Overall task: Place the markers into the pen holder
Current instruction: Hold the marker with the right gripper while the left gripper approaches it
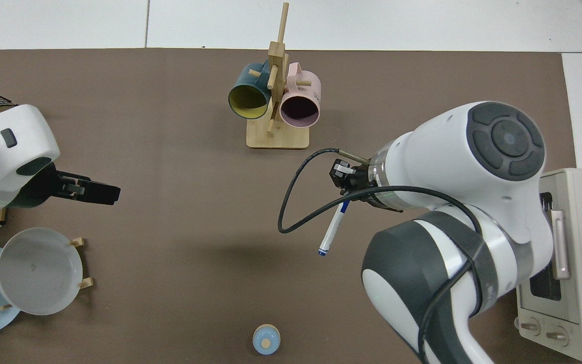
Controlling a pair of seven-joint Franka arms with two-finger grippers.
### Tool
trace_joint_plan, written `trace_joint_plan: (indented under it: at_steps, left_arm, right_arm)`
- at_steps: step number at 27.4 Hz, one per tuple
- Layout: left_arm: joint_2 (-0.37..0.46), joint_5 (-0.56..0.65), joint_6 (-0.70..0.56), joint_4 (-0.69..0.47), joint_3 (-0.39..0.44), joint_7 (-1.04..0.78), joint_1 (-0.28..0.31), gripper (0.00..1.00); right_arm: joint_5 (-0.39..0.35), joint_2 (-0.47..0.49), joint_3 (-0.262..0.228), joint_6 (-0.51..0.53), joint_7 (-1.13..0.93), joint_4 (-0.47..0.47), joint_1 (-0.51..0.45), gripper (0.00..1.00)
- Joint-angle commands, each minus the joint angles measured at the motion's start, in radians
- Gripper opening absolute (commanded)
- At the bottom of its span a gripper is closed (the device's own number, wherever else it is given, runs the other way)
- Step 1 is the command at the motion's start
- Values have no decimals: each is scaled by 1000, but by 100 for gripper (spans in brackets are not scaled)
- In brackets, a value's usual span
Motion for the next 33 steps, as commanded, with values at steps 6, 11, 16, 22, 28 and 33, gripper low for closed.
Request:
trace_joint_plan:
  at_steps: [6, 11, 16, 22, 28, 33]
  left_arm:
    - [-18, -52, -15, 30, -16, 10, -7, 100]
    - [-17, -40, -24, 36, -59, 29, -7, 100]
    - [-18, -41, -26, 36, -104, 177, -7, 100]
    - [-18, -60, -32, 35, -117, 398, -9, 100]
    - [-18, -114, -15, 33, -121, 489, -19, 100]
    - [-18, -133, -4, 30, -122, 495, -70, 100]
  right_arm:
    - [35, -18, 6, 7, 90, -4, 16, 0]
    - [61, -18, 7, 53, 125, -5, 23, 0]
    - [69, -18, 7, 57, 174, -5, 39, 0]
    - [113, -13, 7, 73, 261, -4, 57, 0]
    - [113, -2, 7, 94, 346, -7, 88, 0]
    - [139, 9, 10, 96, 403, -7, 89, 0]
